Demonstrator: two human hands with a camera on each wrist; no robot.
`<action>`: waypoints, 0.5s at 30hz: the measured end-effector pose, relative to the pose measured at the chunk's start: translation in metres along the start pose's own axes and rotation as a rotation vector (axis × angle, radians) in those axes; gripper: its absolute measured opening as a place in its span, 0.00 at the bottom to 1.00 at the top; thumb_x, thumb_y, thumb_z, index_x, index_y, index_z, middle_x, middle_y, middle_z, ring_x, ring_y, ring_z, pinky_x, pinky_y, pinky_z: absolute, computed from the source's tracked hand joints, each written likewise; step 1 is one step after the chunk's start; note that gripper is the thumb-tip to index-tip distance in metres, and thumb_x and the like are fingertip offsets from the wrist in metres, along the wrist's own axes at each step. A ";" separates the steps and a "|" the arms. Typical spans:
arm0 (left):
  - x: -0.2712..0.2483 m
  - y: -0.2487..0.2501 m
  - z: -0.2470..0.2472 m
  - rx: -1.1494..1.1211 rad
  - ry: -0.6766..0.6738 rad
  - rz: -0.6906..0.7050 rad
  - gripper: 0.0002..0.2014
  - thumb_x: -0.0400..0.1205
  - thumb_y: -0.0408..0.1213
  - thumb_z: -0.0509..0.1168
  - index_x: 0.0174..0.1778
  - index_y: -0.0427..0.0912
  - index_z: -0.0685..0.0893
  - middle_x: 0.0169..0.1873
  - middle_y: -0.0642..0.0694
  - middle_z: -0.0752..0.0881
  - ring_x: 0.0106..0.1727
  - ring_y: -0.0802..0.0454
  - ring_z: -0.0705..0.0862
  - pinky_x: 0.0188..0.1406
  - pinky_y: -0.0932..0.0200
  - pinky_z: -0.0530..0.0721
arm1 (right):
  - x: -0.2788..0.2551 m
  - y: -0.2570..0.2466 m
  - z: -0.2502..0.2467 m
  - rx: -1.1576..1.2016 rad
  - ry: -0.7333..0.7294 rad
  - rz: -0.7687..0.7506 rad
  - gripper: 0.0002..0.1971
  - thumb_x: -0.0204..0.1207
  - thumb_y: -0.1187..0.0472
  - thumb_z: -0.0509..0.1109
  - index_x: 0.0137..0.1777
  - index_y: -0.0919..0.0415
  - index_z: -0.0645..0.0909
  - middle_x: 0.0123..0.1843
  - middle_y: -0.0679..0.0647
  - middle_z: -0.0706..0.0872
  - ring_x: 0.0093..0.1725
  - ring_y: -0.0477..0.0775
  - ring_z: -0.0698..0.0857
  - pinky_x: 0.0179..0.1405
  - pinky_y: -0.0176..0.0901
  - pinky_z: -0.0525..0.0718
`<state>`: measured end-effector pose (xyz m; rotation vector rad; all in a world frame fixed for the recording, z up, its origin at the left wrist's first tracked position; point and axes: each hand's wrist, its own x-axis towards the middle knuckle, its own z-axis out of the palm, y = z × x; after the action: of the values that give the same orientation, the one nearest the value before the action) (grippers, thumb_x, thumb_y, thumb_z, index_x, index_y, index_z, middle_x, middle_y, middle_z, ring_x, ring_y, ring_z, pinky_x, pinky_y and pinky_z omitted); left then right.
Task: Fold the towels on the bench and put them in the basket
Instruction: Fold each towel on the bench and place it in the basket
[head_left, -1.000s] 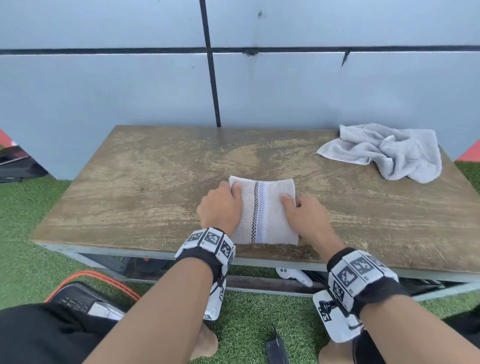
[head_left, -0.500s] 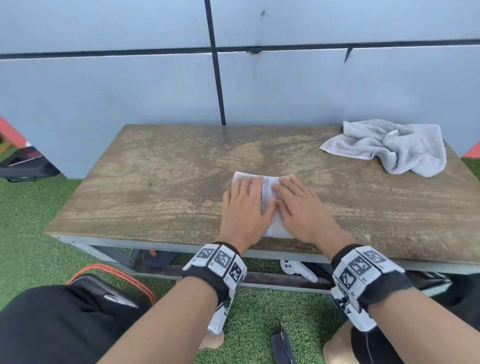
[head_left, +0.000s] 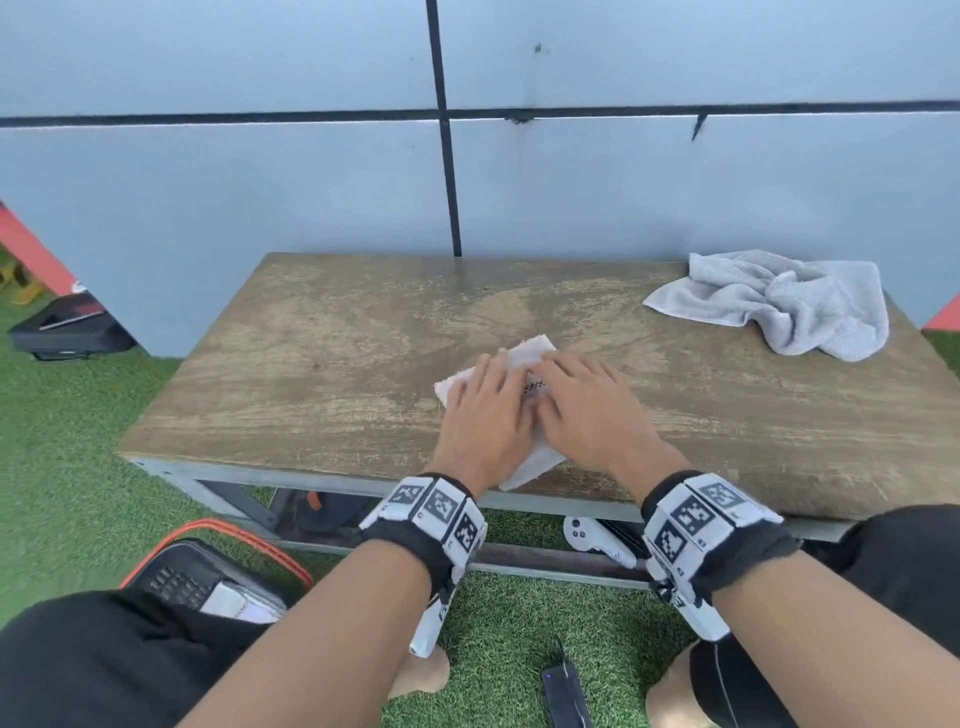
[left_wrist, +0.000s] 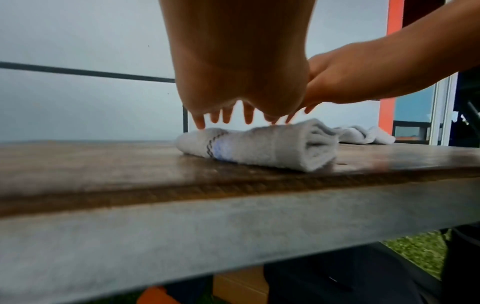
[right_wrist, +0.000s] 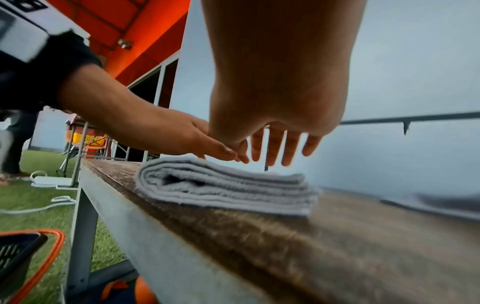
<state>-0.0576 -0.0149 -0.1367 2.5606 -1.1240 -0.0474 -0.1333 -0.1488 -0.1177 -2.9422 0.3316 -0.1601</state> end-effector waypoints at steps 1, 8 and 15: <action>-0.006 0.000 0.006 -0.005 -0.057 -0.011 0.27 0.92 0.51 0.41 0.87 0.49 0.56 0.89 0.46 0.51 0.90 0.46 0.47 0.87 0.40 0.47 | -0.002 0.001 0.009 0.058 -0.096 -0.007 0.25 0.89 0.52 0.50 0.85 0.54 0.64 0.88 0.52 0.63 0.87 0.55 0.59 0.86 0.57 0.57; -0.017 -0.028 0.012 0.003 -0.106 -0.197 0.30 0.90 0.60 0.39 0.88 0.61 0.43 0.89 0.50 0.40 0.89 0.43 0.36 0.86 0.33 0.39 | -0.015 0.011 0.034 0.116 -0.195 0.097 0.31 0.90 0.44 0.39 0.90 0.52 0.42 0.91 0.45 0.40 0.90 0.52 0.44 0.89 0.55 0.46; -0.025 -0.025 0.007 -0.037 -0.025 -0.518 0.45 0.84 0.70 0.46 0.87 0.36 0.54 0.88 0.36 0.52 0.88 0.37 0.49 0.87 0.37 0.47 | -0.020 0.001 0.035 -0.113 -0.149 0.142 0.37 0.84 0.41 0.32 0.86 0.63 0.54 0.82 0.67 0.65 0.78 0.68 0.65 0.79 0.61 0.67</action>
<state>-0.0585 0.0165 -0.1537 2.7509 -0.4360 -0.2224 -0.1489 -0.1395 -0.1540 -3.0039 0.5415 0.0993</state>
